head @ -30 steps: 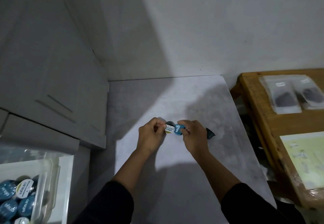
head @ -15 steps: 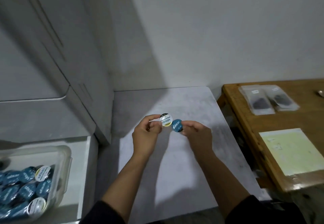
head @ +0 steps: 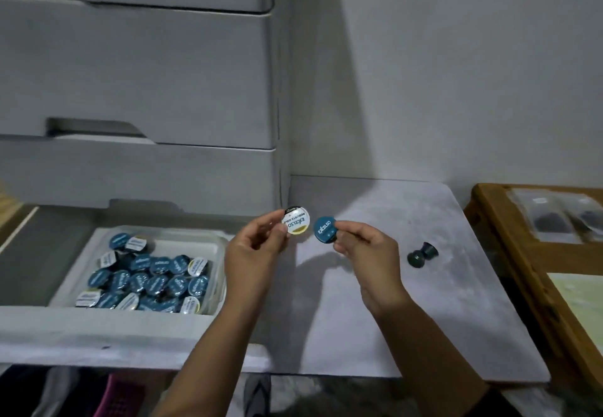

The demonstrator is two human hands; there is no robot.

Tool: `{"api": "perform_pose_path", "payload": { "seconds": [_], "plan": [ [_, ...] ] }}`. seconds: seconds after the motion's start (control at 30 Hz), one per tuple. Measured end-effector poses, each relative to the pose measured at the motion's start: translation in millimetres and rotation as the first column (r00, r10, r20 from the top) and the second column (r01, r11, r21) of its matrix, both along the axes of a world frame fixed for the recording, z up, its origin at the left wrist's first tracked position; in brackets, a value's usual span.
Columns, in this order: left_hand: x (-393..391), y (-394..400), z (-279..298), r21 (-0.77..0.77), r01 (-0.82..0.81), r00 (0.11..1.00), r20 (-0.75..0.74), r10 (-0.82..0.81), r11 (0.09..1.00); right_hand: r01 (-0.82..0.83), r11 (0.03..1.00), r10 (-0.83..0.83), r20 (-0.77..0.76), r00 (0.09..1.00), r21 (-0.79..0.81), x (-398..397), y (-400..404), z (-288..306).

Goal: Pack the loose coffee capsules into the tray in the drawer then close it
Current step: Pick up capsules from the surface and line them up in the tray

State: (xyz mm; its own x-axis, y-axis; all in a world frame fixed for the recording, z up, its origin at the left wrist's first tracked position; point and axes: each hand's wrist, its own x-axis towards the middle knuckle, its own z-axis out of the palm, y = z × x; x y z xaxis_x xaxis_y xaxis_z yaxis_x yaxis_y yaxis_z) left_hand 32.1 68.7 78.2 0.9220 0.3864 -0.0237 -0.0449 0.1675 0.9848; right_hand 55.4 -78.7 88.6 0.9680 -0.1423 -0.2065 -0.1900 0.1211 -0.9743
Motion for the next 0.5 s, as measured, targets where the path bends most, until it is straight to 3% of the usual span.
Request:
{"api": "perform_pose_path", "payload": {
  "seconds": [0.2, 0.5],
  "plan": [
    [-17, 98, 1, 0.056, -0.04, 0.997, -0.063, 0.043, 0.998, -0.153, 0.985, 0.153, -0.003, 0.988, -0.083, -10, 86, -3],
    [1, 265, -22, 0.299, 0.182, 0.936, -0.345, -0.072, 0.937, -0.211, 0.97, 0.194, -0.139, 0.971, -0.121, 8, 231, -44]
  ]
}}
